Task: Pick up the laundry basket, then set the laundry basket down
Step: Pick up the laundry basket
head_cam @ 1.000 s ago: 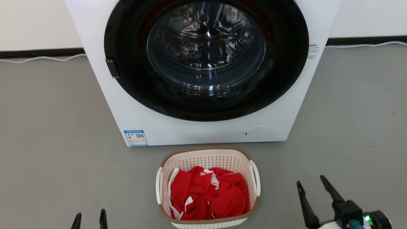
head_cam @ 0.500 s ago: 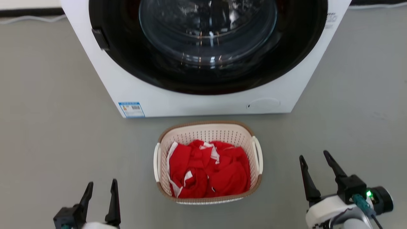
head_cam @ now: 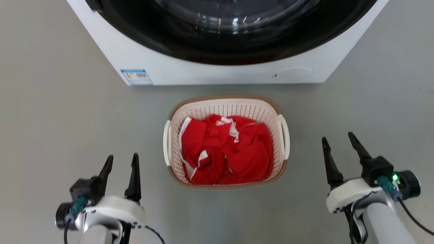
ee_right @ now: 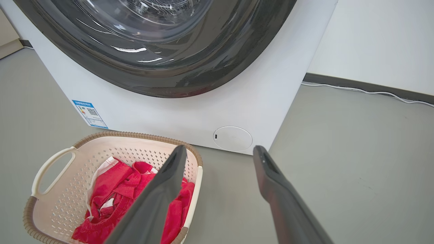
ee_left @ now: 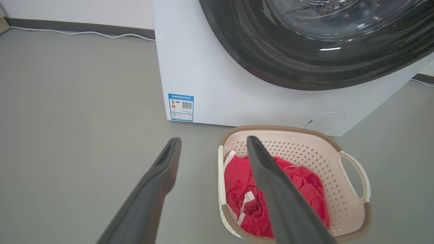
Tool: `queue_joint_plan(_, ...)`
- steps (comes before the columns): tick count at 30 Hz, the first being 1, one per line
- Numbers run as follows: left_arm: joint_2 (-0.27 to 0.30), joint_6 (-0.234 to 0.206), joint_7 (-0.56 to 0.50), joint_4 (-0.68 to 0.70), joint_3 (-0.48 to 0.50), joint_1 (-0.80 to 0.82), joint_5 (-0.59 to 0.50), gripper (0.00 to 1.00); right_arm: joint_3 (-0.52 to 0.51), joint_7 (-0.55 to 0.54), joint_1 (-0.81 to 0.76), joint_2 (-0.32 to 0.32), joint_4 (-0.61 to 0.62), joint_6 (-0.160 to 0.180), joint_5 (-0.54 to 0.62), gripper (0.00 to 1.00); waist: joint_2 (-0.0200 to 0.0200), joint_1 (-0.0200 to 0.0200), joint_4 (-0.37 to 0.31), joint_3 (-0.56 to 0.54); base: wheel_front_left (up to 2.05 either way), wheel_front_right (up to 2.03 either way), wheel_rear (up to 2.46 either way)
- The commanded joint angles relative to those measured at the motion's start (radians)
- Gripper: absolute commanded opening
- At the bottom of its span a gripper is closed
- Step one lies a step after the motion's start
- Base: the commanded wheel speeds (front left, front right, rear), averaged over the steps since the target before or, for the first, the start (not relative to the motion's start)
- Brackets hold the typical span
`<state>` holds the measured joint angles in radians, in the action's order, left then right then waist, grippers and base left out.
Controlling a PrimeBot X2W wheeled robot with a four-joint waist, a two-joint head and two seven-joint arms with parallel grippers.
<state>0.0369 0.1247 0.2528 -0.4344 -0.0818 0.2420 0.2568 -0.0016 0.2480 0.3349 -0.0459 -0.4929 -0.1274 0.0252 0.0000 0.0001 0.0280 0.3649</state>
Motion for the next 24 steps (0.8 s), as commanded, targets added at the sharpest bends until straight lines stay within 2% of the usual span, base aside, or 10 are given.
queue_joint_plan(1, 0.013, 0.006, 0.009, 0.009, 0.023, 0.034, 0.011, 1.0, 0.019, 0.014, 0.02, -0.004, 0.01, -0.003, -0.008, 1.0, 0.0, -0.0001, 0.011, 0.036, 0.0, 0.0, 0.0)
queue_joint_plan(15, 0.013, 0.006, 0.009, -0.093, -0.069, 0.234, 0.011, 1.0, -0.005, 0.014, 0.145, -0.004, -0.03, -0.003, 0.002, 1.0, 0.0, -0.0001, 0.032, 0.227, 0.0, 0.0, 0.0)
queue_joint_plan(24, 0.013, 0.006, 0.009, -0.149, -0.124, 0.353, 0.05, 1.0, -0.004, 0.014, 0.215, -0.004, -0.053, -0.003, -0.004, 1.0, 0.0, -0.0001, 0.047, 0.338, 0.0, 0.0, 0.0)
